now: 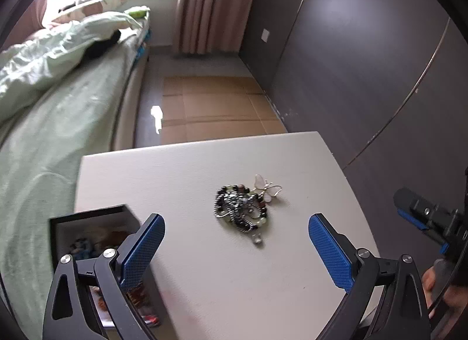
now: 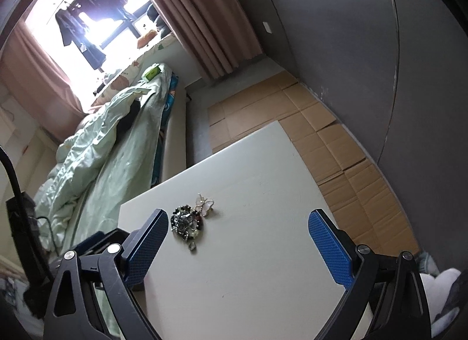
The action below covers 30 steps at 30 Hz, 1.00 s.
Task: Organize jewelry
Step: 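Move the left tool to the pile and close on the silver chain necklace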
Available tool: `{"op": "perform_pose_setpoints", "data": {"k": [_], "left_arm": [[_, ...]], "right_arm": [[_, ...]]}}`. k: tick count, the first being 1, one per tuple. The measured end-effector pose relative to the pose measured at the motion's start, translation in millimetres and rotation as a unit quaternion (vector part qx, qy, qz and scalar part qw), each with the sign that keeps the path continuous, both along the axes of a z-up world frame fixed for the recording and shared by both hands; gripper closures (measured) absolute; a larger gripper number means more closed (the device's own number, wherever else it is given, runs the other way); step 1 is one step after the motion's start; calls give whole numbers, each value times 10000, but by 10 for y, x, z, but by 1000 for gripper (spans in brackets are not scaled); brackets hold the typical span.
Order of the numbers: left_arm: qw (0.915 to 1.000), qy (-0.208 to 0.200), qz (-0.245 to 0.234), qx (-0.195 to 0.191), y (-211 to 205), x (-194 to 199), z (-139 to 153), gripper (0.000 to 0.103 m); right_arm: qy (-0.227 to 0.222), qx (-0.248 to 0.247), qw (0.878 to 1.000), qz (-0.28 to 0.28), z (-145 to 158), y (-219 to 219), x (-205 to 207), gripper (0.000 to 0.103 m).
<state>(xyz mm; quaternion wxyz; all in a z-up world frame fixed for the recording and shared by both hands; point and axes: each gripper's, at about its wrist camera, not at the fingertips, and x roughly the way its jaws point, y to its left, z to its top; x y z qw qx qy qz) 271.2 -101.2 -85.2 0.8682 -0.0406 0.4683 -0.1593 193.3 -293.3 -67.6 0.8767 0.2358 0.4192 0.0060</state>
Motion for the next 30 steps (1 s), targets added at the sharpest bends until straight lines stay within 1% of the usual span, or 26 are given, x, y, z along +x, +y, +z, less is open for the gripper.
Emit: {"op": "perform_pose_setpoints", "data": {"k": [2, 3, 4, 6, 9, 10, 11, 14, 17, 21, 24, 27, 29, 30], "left_arm": [[10000, 55, 24, 45, -39, 65, -47, 15], [9999, 138, 33, 59, -58, 119, -82, 24], [9998, 199, 20, 38, -73, 148, -110, 31], [9995, 305, 4, 51, -117, 214, -182, 36], [9989, 445, -35, 114, -191, 287, -290, 47], [9987, 482, -58, 127, -215, 311, -321, 49], [9985, 513, -67, 165, -242, 330, -352, 49], [9979, 572, -109, 277, -318, 367, -452, 50], [9971, 651, -166, 348, -359, 403, -547, 58], [9961, 717, -182, 471, -402, 444, -672, 71], [9955, 718, -240, 567, -455, 465, -726, 72], [9944, 589, -289, 825, -511, 448, -752, 72], [9936, 562, -313, 931, -531, 447, -752, 72], [9928, 631, -323, 970, -528, 447, -771, 73]], "right_arm": [[39, 21, 10000, -20, -54, -21, 30, 6], [87, 15, 10000, -44, -90, -35, 56, 9], [129, 56, 9999, -56, -123, -48, 80, 15], [177, 185, 9997, -40, -182, -70, 120, 23], [286, 212, 9993, -77, -283, -97, 163, 24], [322, 234, 9992, -83, -310, -114, 175, 28], [332, 267, 9991, -71, -328, -113, 194, 29], [368, 362, 9987, -56, -392, -138, 230, 29], [394, 395, 9984, -51, -434, -152, 267, 29], [411, 367, 9985, -40, -467, -167, 314, 30], [474, 422, 9980, -34, -504, -179, 359, 30], [474, 402, 9981, -33, -514, -180, 374, 30], [501, 403, 9979, -15, -527, -179, 398, 30], [522, 403, 9978, -5, -537, -176, 407, 30]]}}
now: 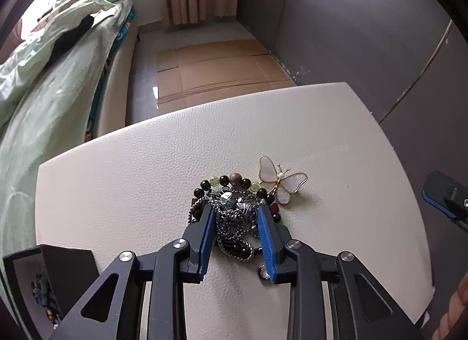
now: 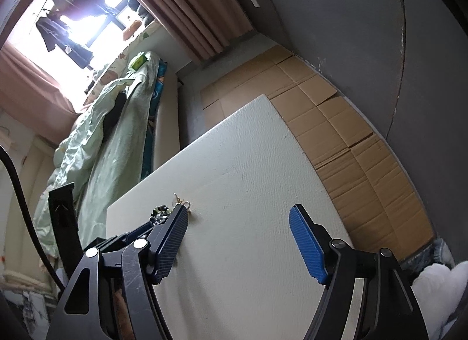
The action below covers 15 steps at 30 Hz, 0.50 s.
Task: Organize jewelry
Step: 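Move the left tool to the pile and close on the silver chain necklace, then lift the chain necklace with the left tool while the right tool grasps the green-and-black bead bracelet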
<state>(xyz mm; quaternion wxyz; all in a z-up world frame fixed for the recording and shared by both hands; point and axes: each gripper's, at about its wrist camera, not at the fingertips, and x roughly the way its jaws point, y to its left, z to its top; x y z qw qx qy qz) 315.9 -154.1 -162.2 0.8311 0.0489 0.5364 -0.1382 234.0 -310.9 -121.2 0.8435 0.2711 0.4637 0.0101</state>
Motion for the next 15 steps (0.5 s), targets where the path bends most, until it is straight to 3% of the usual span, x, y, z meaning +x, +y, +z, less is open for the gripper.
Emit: {"op": "perform_pose_setpoints", "data": {"k": [5, 6, 15], "left_arm": [[10000, 3, 12, -94, 71, -24, 57, 83], [9999, 6, 15, -156, 88, -33, 76, 92], [9980, -180, -16, -604, 161, -118, 362, 93]], "right_arm": [[71, -33, 10000, 51, -15, 44, 15, 30], [57, -44, 10000, 60, -5, 52, 10, 30], [5, 2, 9998, 192, 25, 120, -2, 39]]}}
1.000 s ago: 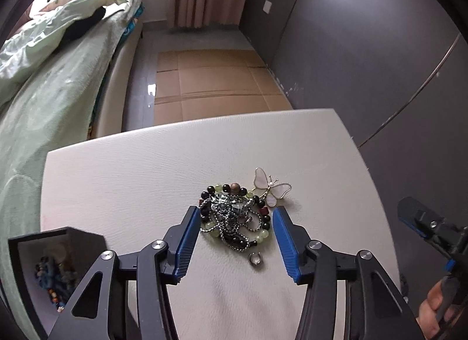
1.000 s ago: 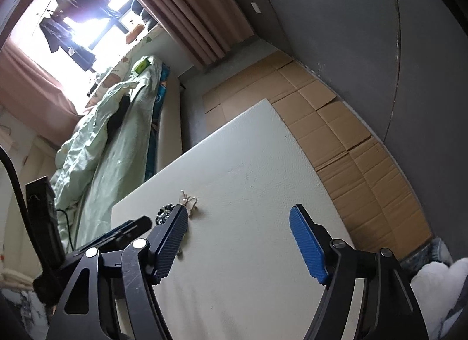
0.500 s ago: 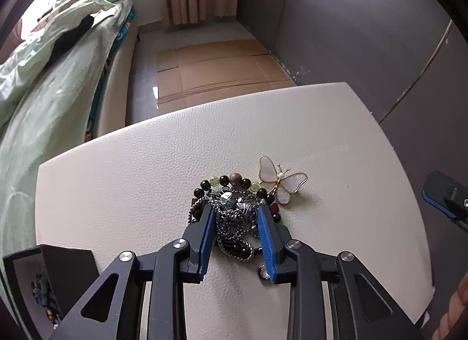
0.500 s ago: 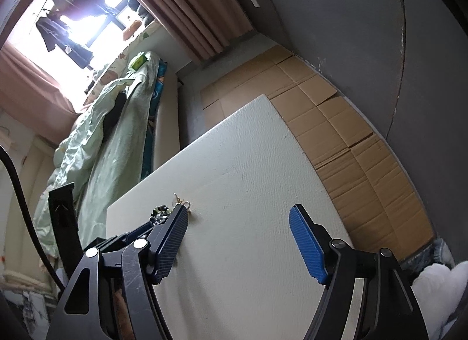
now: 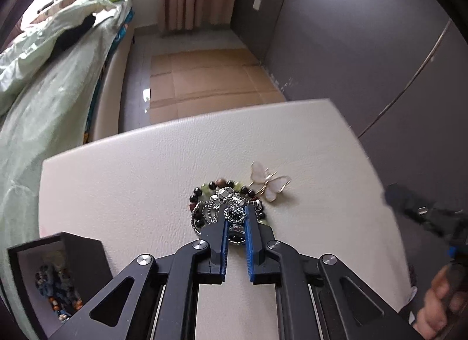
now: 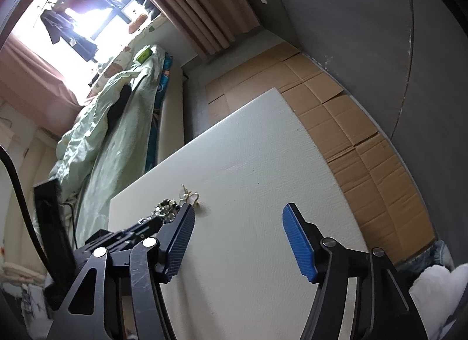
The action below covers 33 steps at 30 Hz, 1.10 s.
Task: Organize jewelry
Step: 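Lift the chain necklace with the left tool while the right tool grasps the green-and-black bead bracelet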
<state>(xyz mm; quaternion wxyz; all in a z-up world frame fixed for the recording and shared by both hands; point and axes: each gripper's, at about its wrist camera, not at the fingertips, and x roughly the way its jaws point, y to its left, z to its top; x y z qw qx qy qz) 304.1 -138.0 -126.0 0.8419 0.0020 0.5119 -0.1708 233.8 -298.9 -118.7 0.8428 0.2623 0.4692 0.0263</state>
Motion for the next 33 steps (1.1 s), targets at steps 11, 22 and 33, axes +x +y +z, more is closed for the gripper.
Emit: {"op": "perform_pose_setpoints", "data": {"k": [11, 22, 33], "left_arm": [[9959, -700, 173, -549, 179, -197, 708, 93], [9854, -1422, 493, -794, 516, -466, 1324, 93], [9763, -1816, 840, -821, 926, -640, 1665, 93]], "right_arm": [[-39, 68, 9998, 188, 8, 152, 41, 40], [61, 137, 9973, 717, -96, 459, 172, 57], [430, -280, 9910, 1234, -333, 946, 430, 74]]}}
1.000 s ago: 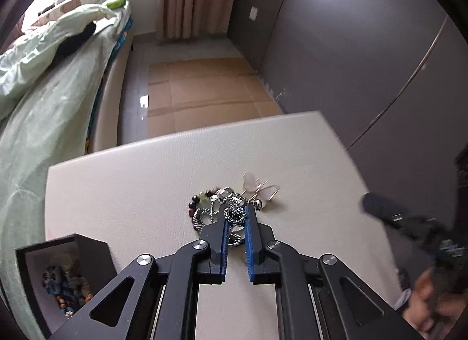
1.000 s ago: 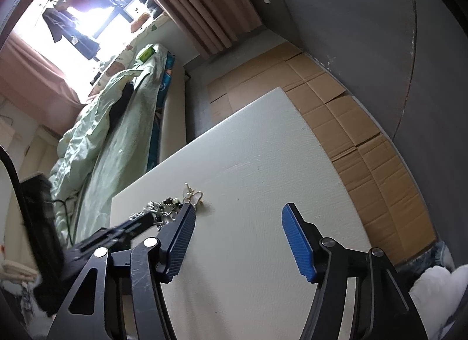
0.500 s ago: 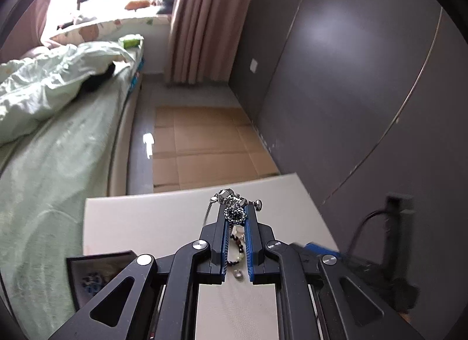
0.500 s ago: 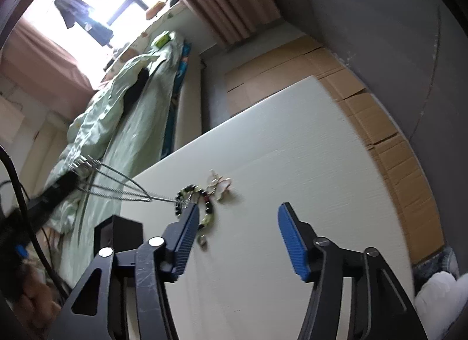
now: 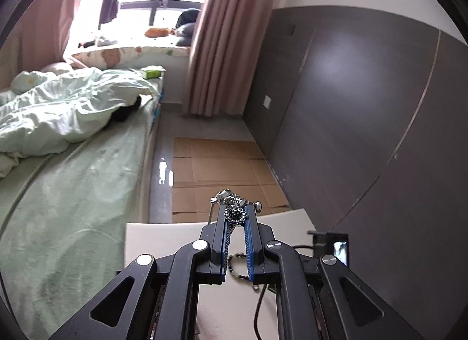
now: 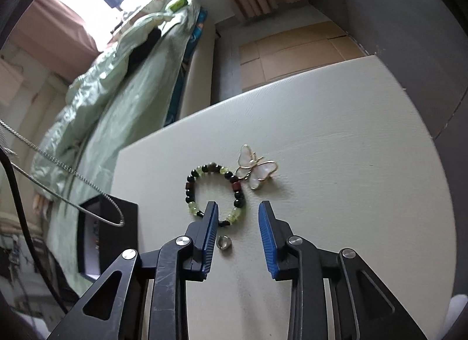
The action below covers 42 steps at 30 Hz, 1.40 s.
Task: Organize jewelry
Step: 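Lift the chain necklace with the left tool while the right tool grasps the green-and-black bead bracelet, then release the necklace into the box with the left tool while the right tool drops the bead bracelet in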
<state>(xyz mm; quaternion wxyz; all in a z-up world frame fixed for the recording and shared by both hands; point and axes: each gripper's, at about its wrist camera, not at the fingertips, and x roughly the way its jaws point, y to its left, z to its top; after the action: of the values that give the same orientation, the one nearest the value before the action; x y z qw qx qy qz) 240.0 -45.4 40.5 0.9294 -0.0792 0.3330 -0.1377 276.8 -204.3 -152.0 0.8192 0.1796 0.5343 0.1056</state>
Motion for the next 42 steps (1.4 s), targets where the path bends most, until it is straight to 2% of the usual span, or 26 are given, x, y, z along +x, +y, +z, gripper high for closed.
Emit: {"op": "perform_pose_setpoints", "data": {"k": [5, 8, 10, 11, 13, 17, 24, 32, 42], "left_arm": [[9998, -105, 180, -68, 224, -72, 118, 93], [9995, -213, 229, -44, 302, -140, 235, 93], [9992, -297, 249, -14, 333, -178, 326, 93], [9991, -339, 255, 1, 346, -203, 376, 93], [9987, -426, 274, 51, 368, -245, 467, 93], [9978, -563, 343, 94, 453, -321, 608, 93], [9967, -642, 474, 145, 611, -446, 703, 93], [9981, -268, 555, 83, 750, -520, 352, 93], [9979, 204, 607, -85, 840, -561, -41, 93]], "right_arm": [[47, -546, 9984, 132, -83, 199, 75, 79], [-74, -969, 9951, 184, -64, 304, 86, 82], [-123, -1275, 9915, 234, -59, 357, 78, 92], [-159, -1474, 9885, 283, -56, 402, 71, 93], [-181, -1544, 9873, 340, -44, 423, 65, 93], [-199, -1307, 9906, 362, 8, 417, 40, 94], [-665, -838, 9934, 423, 371, 491, -101, 94], [-1190, -519, 9901, 538, 805, 706, -286, 94], [-1568, -210, 9854, 632, 1116, 922, -470, 94]]}}
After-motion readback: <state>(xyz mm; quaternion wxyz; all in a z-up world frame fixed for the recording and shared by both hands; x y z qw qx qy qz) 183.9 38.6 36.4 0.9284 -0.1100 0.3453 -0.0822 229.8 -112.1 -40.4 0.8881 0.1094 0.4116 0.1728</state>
